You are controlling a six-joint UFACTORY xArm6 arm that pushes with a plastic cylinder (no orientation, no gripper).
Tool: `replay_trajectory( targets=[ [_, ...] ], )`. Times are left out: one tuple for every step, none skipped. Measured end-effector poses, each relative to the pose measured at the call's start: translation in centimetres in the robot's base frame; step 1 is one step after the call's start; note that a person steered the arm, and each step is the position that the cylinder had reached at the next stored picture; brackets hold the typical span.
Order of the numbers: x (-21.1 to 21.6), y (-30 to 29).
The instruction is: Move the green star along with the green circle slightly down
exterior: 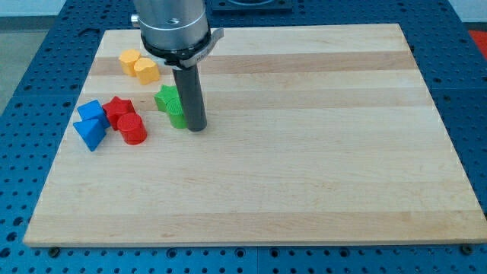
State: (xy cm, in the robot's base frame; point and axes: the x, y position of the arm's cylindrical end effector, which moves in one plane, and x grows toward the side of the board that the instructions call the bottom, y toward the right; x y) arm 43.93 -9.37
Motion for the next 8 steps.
replay_trajectory(
  targets=[
    [-0.5,1.6],
    [-5.3,4.4],
    [-11.1,4.6],
    [-12.8,0.8],
    [-12.5,-2.9],
    [-11.0,-5.4],
    [-9.4,-7.2],
    [-8.4,-7.5]
  ],
)
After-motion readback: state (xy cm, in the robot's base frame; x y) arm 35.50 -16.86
